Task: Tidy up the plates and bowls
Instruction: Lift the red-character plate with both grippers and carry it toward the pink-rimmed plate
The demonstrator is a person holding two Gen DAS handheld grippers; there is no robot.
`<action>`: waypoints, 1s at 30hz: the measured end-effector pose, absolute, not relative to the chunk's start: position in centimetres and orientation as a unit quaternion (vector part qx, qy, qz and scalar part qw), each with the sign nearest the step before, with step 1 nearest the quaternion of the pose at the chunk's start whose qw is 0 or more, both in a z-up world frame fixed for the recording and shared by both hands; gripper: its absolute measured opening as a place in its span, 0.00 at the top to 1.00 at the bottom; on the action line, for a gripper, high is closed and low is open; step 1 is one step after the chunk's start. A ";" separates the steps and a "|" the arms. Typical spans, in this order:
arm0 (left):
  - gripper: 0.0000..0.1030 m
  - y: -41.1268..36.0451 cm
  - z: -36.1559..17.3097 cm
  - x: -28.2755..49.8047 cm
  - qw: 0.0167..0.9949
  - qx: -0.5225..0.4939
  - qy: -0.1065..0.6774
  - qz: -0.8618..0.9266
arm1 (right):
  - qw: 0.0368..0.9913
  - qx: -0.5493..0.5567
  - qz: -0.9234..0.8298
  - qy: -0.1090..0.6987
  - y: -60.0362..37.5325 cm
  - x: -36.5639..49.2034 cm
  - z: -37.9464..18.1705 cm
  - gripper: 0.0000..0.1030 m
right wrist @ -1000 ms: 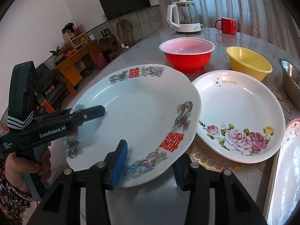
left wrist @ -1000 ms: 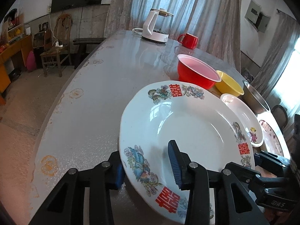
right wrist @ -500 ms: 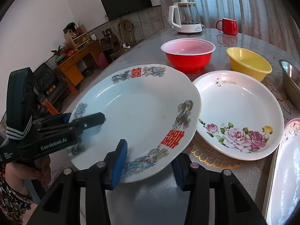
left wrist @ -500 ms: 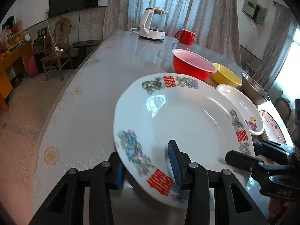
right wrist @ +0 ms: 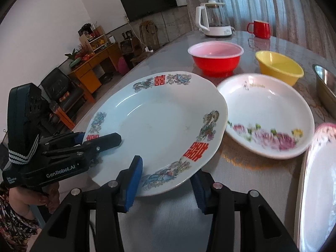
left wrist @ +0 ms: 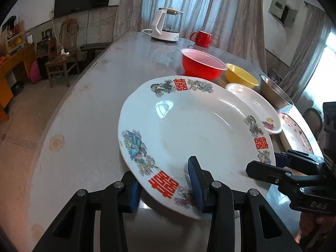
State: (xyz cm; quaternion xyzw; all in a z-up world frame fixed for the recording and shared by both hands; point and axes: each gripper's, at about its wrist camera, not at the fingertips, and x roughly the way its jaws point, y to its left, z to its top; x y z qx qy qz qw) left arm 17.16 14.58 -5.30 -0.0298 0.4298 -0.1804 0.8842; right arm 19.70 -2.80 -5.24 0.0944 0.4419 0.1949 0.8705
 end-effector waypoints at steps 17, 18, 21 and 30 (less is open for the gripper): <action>0.65 16.0 -4.6 20.7 0.879 -0.067 0.436 -0.180 | 0.861 0.145 0.190 0.450 -5.7 21.9 -5.7 0.60; 0.67 15.8 -4.7 20.6 0.882 -0.050 0.434 -0.178 | 0.862 0.139 0.186 0.451 -5.6 22.1 -5.9 0.63; 0.71 15.8 -4.8 20.1 0.889 -0.032 0.421 -0.177 | 0.861 0.141 0.184 0.453 -5.7 21.8 -6.8 0.77; 0.70 15.5 -5.1 17.2 0.895 -0.032 0.404 -0.185 | 0.874 0.113 0.193 0.432 -6.3 19.8 -6.0 0.77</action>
